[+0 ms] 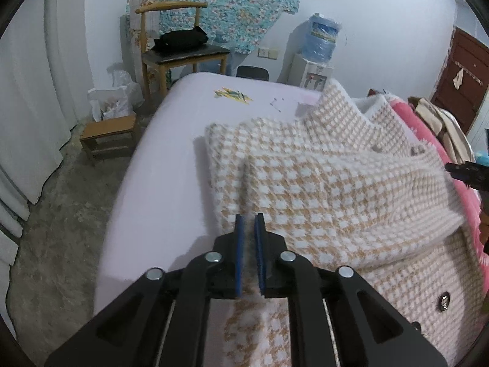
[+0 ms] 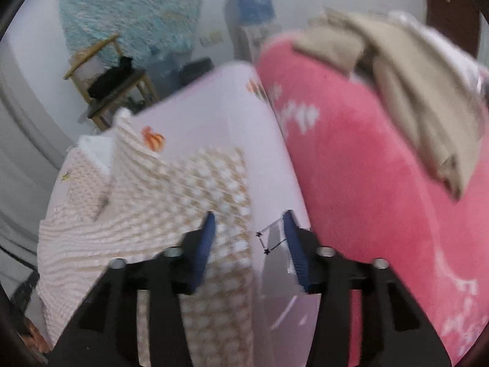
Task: Fold large clothes
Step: 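Grasp the coat side edge with the left tool and fold it inward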
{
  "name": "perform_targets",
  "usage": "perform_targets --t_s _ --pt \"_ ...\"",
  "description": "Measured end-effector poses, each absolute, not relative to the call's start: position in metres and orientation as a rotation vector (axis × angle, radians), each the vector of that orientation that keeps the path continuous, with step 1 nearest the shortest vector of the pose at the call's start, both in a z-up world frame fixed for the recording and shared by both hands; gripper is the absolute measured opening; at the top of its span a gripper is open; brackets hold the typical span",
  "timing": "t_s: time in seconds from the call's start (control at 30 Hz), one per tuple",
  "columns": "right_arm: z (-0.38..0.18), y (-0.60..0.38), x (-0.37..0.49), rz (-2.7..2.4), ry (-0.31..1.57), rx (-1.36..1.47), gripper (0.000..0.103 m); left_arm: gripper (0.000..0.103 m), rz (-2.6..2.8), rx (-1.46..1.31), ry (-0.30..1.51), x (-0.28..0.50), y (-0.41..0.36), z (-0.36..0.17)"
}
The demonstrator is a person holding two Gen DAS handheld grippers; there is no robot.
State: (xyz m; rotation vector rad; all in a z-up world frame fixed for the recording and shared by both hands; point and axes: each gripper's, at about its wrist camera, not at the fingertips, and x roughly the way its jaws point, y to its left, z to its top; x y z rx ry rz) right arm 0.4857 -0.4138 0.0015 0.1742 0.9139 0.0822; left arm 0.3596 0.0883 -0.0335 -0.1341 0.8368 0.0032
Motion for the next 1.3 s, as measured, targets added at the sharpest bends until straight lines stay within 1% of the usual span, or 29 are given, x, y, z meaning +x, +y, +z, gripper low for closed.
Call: perform_targets --t_s 0.1,0.17,0.23,0.33,0.4,0.43,0.47,0.6,0.7,0.77,0.83,0.93,1.0,1.1,1.17,1.2,1.3 --pt "0.027 -0.395 0.459 0.179 0.87 0.136 0.047 0.012 -0.005 -0.151 0.764 0.353 0.092 -0.014" --pt "0.03 -0.375 0.45 0.253 0.888 0.11 0.047 0.012 -0.036 -0.145 0.744 0.357 0.085 -0.005" --pt "0.025 -0.35 0.448 0.317 0.93 0.067 0.047 0.012 -0.066 -0.121 0.76 0.369 0.071 -0.002" --pt "0.0 -0.304 0.463 0.339 1.025 -0.001 0.041 0.012 -0.086 -0.083 0.871 0.398 0.046 -0.017" --pt "-0.02 -0.291 0.479 0.299 1.077 -0.023 0.04 0.012 -0.033 -0.067 0.929 0.415 0.042 -0.04" --pt "-0.028 -0.289 0.486 0.274 1.089 -0.023 0.04 0.012 -0.027 -0.079 0.921 0.418 0.046 -0.046" --pt "-0.028 -0.289 0.489 0.261 1.074 -0.018 0.038 0.012 -0.029 -0.098 0.901 0.417 0.05 -0.045" --pt "-0.011 -0.29 0.489 0.263 1.075 0.036 0.034 0.012 -0.043 -0.105 0.865 0.41 0.055 -0.033" --pt "0.001 -0.266 0.48 0.353 1.058 -0.012 0.034 0.013 -0.088 -0.065 0.872 0.416 0.049 -0.032" --pt "-0.002 -0.244 0.483 0.395 1.065 -0.053 0.034 0.013 -0.059 -0.034 0.902 0.427 0.045 -0.039" --pt "-0.012 -0.227 0.488 0.393 1.071 -0.093 0.034 0.014 -0.038 -0.059 0.89 0.433 0.048 -0.04" --pt "-0.03 -0.221 0.502 0.358 1.091 -0.073 0.035 0.015 -0.023 -0.076 0.873 0.434 0.054 -0.036" --pt "-0.026 -0.222 0.506 0.344 1.106 -0.02 0.038 0.015 -0.032 -0.081 0.861 0.432 0.057 -0.032" --pt "-0.013 -0.211 0.502 0.403 1.071 -0.022 0.038 0.02 -0.041 -0.033 0.816 0.429 0.053 -0.025" --pt "-0.015 -0.197 0.503 0.41 1.073 -0.057 0.038 0.02 -0.015 0.005 0.854 0.439 0.049 -0.032" --pt "-0.02 -0.19 0.505 0.406 1.081 -0.072 0.04 0.02 0.001 0.007 0.869 0.446 0.049 -0.035" --pt "-0.028 -0.181 0.511 0.381 1.055 -0.114 0.041 0.02 0.012 -0.049 0.869 0.452 0.056 -0.036"
